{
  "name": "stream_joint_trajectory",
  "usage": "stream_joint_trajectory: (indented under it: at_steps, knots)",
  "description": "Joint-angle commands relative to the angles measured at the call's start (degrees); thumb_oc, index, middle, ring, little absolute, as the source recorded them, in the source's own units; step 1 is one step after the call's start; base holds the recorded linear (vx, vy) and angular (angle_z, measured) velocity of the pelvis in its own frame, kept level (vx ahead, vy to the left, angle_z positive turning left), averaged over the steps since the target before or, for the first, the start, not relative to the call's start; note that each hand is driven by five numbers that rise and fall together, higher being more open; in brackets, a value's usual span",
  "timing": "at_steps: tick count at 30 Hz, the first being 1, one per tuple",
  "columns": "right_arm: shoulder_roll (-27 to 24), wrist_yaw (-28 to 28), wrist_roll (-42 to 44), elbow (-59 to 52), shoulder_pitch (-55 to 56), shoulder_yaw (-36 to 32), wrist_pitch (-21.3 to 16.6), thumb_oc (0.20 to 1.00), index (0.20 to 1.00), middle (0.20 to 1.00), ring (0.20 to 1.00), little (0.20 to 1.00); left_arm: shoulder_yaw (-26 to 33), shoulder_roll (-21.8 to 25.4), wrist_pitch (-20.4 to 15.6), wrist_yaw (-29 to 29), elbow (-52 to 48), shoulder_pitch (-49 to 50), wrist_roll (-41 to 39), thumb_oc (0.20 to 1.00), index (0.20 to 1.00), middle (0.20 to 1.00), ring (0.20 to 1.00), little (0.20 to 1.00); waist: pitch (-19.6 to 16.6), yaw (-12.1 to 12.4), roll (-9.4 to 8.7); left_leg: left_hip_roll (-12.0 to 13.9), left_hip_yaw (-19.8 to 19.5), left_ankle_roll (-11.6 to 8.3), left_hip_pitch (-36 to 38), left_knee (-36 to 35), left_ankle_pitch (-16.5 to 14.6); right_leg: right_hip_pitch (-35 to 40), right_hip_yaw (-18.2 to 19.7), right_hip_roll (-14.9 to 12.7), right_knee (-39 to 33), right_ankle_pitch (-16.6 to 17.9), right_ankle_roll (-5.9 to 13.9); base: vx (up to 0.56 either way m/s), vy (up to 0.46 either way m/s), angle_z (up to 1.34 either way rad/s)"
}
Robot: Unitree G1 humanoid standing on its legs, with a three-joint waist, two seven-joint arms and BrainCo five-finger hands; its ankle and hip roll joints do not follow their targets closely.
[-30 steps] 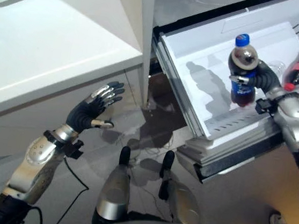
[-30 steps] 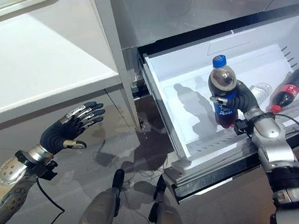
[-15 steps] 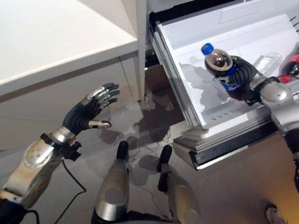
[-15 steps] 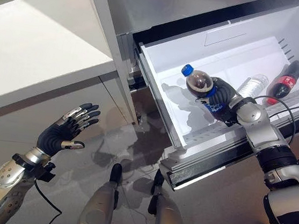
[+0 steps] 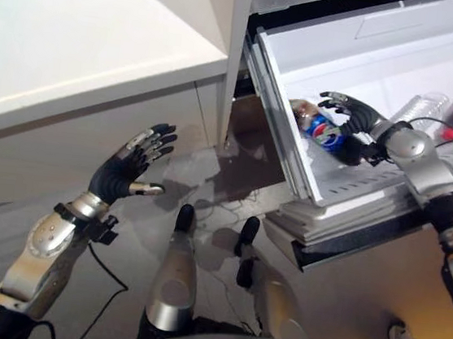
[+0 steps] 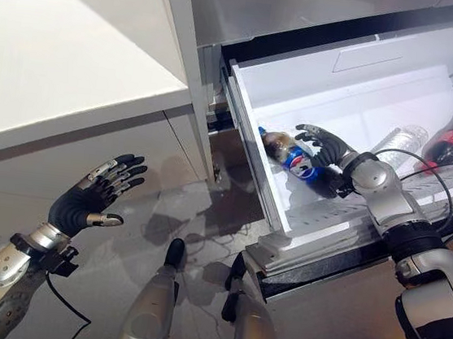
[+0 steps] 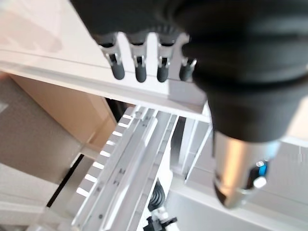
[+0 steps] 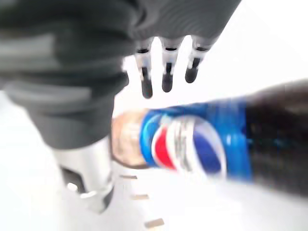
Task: Take the drinks into the refrigerator
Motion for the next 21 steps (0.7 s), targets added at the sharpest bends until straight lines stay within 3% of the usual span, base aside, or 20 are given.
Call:
stream_joint_trajectory:
  at_steps: [1, 21]
  knots:
    - [3.54, -0.79, 0.84, -1.36, -3.71, 2.13, -2.37, 1.0, 1.0, 1.0, 1.0, 1.0, 2.77, 1.43, -2.68, 0.22, -7.47, 2.49, 0.85, 1.0, 1.0, 1.0, 1.0, 1.0, 0.55, 0.96, -0.88, 0.66, -2.56, 1.0, 1.55, 1.63, -1.21, 2.09, -2.44, -0.19, 6.47, -5.73, 3.77, 0.0, -0.03, 0.05]
    - [2.08, -2.36, 5.33, -3.5, -2.5, -1.75, -3.13, 1.0, 1.0, 1.0, 1.0, 1.0, 2.72, 2.9, -1.45, -1.84, -6.2, 1.87, -1.25, 1.0, 1.0, 1.0, 1.0, 1.0, -3.12, 2.05, -2.15, 1.49, -3.86, 0.54, 4.52, 4.19, -2.57, 7.33, -3.21, 0.4, 5.93, -7.0, 2.76, 0.02, -0.043, 0.01]
